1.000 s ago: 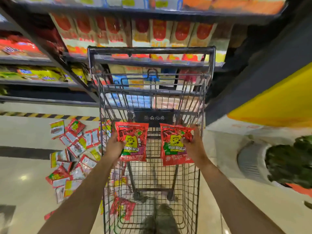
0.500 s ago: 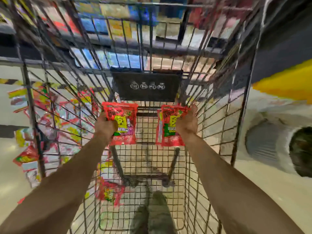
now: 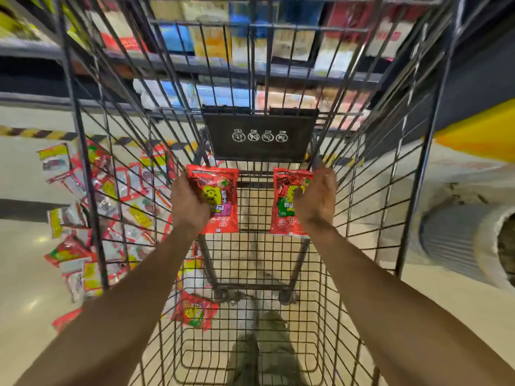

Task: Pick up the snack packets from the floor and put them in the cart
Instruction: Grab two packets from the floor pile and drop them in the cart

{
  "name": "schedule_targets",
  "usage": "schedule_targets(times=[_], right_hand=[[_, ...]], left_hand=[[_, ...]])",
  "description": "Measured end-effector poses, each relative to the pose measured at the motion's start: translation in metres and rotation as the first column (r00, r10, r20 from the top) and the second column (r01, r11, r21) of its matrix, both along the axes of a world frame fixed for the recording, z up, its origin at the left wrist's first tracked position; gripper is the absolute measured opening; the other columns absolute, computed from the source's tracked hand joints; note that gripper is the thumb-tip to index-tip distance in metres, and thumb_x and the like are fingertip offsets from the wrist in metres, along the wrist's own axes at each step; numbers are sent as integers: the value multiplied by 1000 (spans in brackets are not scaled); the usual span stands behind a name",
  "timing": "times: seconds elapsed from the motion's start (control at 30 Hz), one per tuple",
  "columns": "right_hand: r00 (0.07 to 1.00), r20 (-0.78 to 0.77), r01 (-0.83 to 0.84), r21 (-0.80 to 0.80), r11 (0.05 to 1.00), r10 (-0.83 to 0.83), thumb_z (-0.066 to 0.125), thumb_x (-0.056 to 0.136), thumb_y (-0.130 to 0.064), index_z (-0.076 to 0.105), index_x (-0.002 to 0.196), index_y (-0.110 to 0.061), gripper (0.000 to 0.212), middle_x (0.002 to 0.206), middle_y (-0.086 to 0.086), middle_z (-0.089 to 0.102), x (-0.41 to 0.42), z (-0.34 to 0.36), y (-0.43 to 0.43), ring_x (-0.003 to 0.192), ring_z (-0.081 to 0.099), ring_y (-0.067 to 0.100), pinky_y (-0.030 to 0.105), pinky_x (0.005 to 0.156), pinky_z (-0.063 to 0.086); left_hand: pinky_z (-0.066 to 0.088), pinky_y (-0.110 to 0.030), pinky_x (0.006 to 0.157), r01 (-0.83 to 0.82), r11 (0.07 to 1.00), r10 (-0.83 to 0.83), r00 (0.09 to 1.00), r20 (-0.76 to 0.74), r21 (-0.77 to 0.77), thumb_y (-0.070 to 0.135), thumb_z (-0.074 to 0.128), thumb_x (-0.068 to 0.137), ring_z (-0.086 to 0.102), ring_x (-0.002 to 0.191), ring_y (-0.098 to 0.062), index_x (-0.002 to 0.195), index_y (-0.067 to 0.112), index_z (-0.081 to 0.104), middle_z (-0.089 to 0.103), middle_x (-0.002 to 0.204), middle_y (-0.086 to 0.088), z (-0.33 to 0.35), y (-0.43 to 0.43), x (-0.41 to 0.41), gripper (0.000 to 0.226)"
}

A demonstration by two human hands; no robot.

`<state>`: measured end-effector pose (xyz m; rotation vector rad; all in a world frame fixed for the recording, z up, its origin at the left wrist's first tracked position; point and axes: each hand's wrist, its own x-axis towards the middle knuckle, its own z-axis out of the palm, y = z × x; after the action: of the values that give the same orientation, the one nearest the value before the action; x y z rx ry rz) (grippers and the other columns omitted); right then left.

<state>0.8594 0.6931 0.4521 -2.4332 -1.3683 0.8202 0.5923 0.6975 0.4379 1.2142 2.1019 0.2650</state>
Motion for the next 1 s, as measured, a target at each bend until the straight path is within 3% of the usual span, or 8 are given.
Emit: schedule_targets(times=[0.13,0.27,0.4,0.57,0.67,0.87,1.0], right_hand=[[931,134,-345,31,938,338,66,96,-32,22,162,-18,80,168,11,26,0,69,-9,157,21,31,46,128,24],[855,255,-483,82,872,451,63,96,-45,25,160,-22,78,166,11,31,-1,162,-29,155,25,32,52,126,28],[822,313,-530,119,839,475,57,97,-57,26,161,-24,78,168,10,28,-3,258,-59,155,24,34,55,126,26],[817,364,-540,209,816,447,54,98,-60,27,162,-24,78,168,10,28,-31,366,-108,154,27,32,53,125,27],[783,421,-583,242,775,457,56,98,-60,28,161,-24,78,167,10,29,-59,414,-146,154,28,34,53,126,27],[760,498,-628,396,670,418,62,92,-60,43,152,-23,73,155,11,46,-149,487,-245,145,40,35,54,118,38],[743,500,-663,461,590,446,57,92,-59,44,150,-19,72,152,16,46,-226,509,-323,142,41,40,58,114,40]], left_hand=[[39,-49,113,239,970,-235,968,-81,34,17,74,84,39,139,-39,154,7,34,41,150,-20,85,-11,2,81],[44,-53,114,448,881,-426,891,-158,153,32,71,87,43,141,-43,155,10,37,41,154,-22,181,-33,-11,79],[45,-52,112,443,848,-434,895,-101,290,24,72,82,50,138,-34,149,35,35,52,150,-10,279,-72,-27,77],[44,-59,110,565,779,-455,808,-376,271,30,81,83,47,138,-46,151,14,46,46,152,-24,380,-131,-75,79],[45,-61,107,585,773,-418,760,-498,244,48,66,86,49,135,-46,152,15,46,46,153,-25,415,-179,-117,77],[34,-61,116,531,791,-286,761,-582,305,54,71,90,39,147,-42,157,24,40,37,163,-16,479,-311,-217,80],[31,-58,118,481,825,-214,752,-623,297,55,72,87,35,150,-38,159,29,34,34,165,-12,510,-420,-298,85]])
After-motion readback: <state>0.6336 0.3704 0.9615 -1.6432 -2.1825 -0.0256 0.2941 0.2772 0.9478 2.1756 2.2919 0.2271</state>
